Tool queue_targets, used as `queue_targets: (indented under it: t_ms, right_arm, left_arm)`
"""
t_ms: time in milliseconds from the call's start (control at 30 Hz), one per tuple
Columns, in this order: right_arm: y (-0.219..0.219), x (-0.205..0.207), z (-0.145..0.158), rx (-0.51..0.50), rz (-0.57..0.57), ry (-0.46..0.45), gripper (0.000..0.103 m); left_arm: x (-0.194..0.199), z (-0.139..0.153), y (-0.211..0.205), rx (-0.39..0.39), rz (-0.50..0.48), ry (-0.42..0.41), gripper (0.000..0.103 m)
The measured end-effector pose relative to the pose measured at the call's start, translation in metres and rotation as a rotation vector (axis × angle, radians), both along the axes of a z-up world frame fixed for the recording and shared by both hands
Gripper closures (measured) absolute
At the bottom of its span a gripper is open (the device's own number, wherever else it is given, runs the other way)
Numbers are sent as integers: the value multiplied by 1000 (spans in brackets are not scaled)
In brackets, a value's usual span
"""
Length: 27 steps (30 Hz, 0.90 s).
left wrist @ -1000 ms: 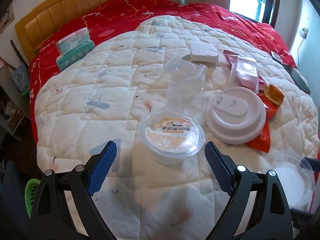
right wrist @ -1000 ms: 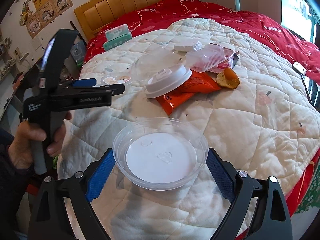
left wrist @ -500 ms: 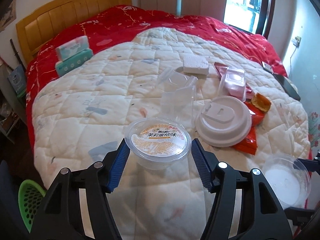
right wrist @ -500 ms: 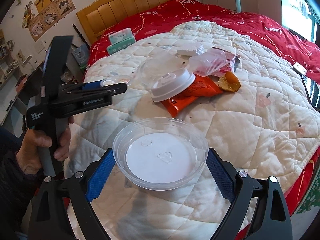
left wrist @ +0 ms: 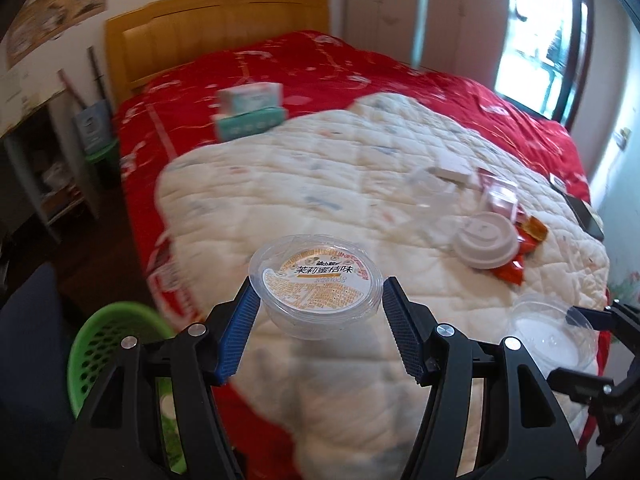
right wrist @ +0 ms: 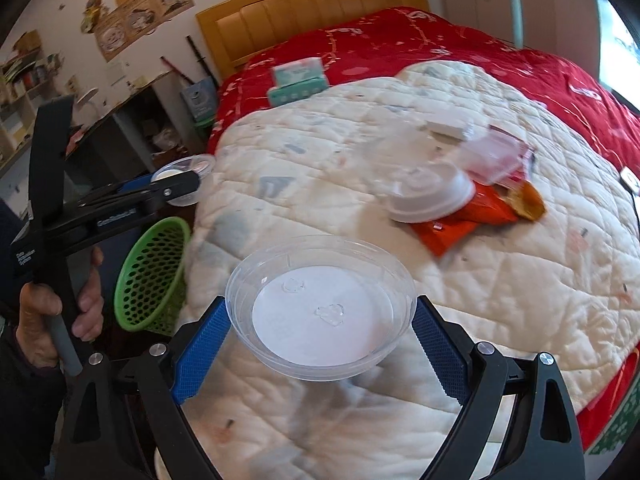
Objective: Collect trash
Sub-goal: 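Carry the sauce cup with the left tool while the right tool carries the lid to the basket, then open the left tool to drop the sauce cup into the basket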
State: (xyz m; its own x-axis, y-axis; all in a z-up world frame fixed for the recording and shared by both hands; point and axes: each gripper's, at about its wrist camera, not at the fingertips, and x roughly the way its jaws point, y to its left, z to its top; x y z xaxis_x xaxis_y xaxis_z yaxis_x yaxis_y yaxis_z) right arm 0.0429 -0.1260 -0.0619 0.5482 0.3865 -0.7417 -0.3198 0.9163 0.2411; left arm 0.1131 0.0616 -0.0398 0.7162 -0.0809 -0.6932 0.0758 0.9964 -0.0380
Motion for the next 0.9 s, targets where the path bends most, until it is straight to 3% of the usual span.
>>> queue_targets:
  t_ms: [200,467,800,900]
  right_arm:
    - [36,0,6,-2,78,-12,15]
    - [80,3,9,-13,163,-15,15]
    - [123,7,4,-35,232,0,15]
    - [131,8,1,-36,242,8,15]
  left_arm:
    - [-25,-5,59,11,137,25,41]
    - [-48,-39,132,6,303,126,41]
    - [-52,-88,188,-66,406,253,39]
    - [-50,-100,195,-88,419,278,31]
